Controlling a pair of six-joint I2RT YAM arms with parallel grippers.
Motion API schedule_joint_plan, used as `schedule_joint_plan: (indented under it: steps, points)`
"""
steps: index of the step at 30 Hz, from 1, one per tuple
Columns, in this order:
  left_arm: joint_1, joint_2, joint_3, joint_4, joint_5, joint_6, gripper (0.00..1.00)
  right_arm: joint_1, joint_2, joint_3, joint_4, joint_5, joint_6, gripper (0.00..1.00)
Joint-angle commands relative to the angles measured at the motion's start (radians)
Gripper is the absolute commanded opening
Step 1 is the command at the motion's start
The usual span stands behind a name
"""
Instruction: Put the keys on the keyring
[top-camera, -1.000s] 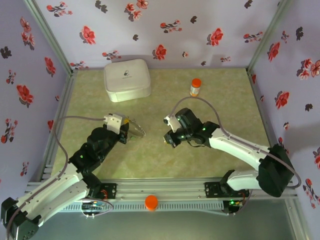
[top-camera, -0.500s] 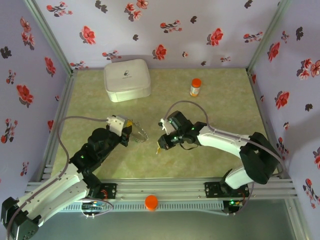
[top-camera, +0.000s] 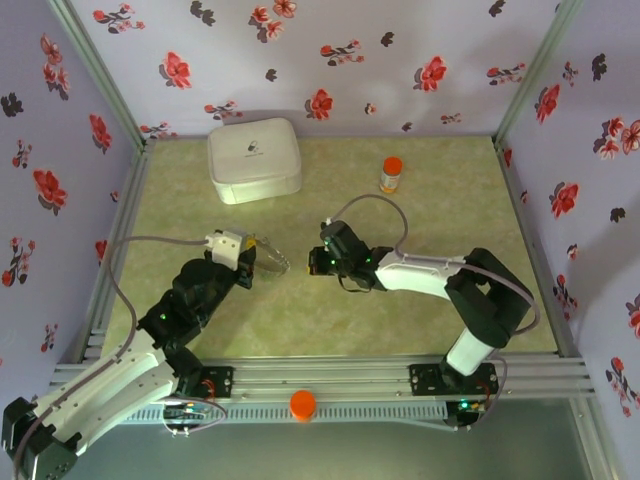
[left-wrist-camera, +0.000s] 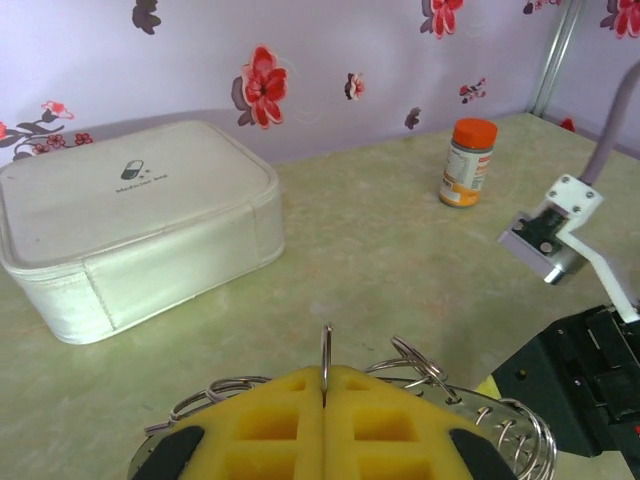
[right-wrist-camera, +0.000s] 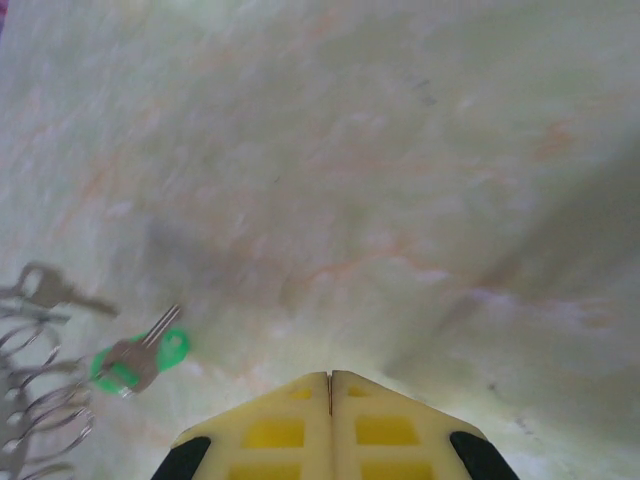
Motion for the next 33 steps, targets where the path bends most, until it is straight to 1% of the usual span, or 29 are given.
schedule_joint_plan:
  steps: [1, 3, 4, 7, 10, 11, 12, 15, 18, 19, 20, 21, 23, 25, 26, 27, 30, 33]
  points:
    - [0.000, -0.008, -0.007, 0.075, -0.044, -0.015, 0.00, 0.020, -0.051, -0.073, -0.002, 0.268, 0.199, 0.00]
    - [0.000, -0.008, -0.011, 0.085, -0.046, -0.010, 0.00, 0.065, -0.077, -0.084, -0.085, 0.389, 0.278, 0.00]
    - [0.000, -0.006, -0.013, 0.090, -0.046, -0.011, 0.00, 0.086, -0.082, -0.084, -0.119, 0.427, 0.309, 0.00]
    - [0.000, -0.005, -0.019, 0.102, -0.049, -0.010, 0.00, 0.138, -0.088, -0.089, -0.210, 0.497, 0.427, 0.00]
    - [0.000, -0.007, -0.019, 0.096, -0.049, -0.009, 0.00, 0.171, -0.070, -0.054, -0.351, 0.521, 0.519, 0.01]
    - [0.000, -0.007, -0.019, 0.094, -0.049, -0.007, 0.00, 0.174, -0.060, -0.032, -0.412, 0.515, 0.543, 0.05]
    - [0.000, -0.011, -0.019, 0.094, -0.049, -0.006, 0.00, 0.180, -0.051, -0.015, -0.462, 0.511, 0.558, 0.12]
    - [0.000, -0.018, -0.020, 0.092, -0.049, -0.004, 0.00, 0.181, -0.064, -0.016, -0.497, 0.464, 0.529, 0.28]
    - [0.000, -0.025, -0.019, 0.085, -0.051, 0.000, 0.00, 0.176, -0.096, 0.008, -0.564, 0.415, 0.436, 0.40]
    - [0.000, -0.027, -0.019, 0.083, -0.052, 0.000, 0.00, 0.167, -0.102, 0.026, -0.600, 0.379, 0.392, 0.40]
    - [0.000, -0.030, -0.019, 0.079, -0.052, 0.002, 0.00, 0.157, -0.114, 0.039, -0.627, 0.342, 0.326, 0.40]
    - [0.000, -0.033, -0.019, 0.076, -0.052, 0.002, 0.00, 0.138, -0.125, 0.049, -0.636, 0.265, 0.243, 0.41]
    - [0.000, -0.036, -0.024, 0.080, -0.054, 0.001, 0.00, 0.088, -0.145, 0.073, -0.716, 0.206, 0.144, 0.39]
    - [0.000, -0.037, -0.025, 0.081, -0.054, 0.000, 0.00, 0.025, -0.152, 0.084, -0.750, 0.123, 0.040, 0.40]
    - [-0.001, -0.039, -0.025, 0.080, -0.054, -0.001, 0.00, -0.007, -0.151, 0.085, -0.742, 0.057, -0.024, 0.40]
    - [0.000, -0.039, -0.027, 0.081, -0.054, -0.002, 0.00, -0.038, -0.142, 0.087, -0.715, -0.041, -0.111, 0.38]
    - [0.000, -0.040, -0.027, 0.081, -0.054, 0.001, 0.00, -0.123, -0.089, 0.128, -0.753, -0.198, -0.349, 0.37]
    - [-0.001, -0.042, -0.024, 0.075, -0.053, 0.006, 0.00, -0.209, -0.057, 0.127, -0.719, -0.332, -0.454, 0.36]
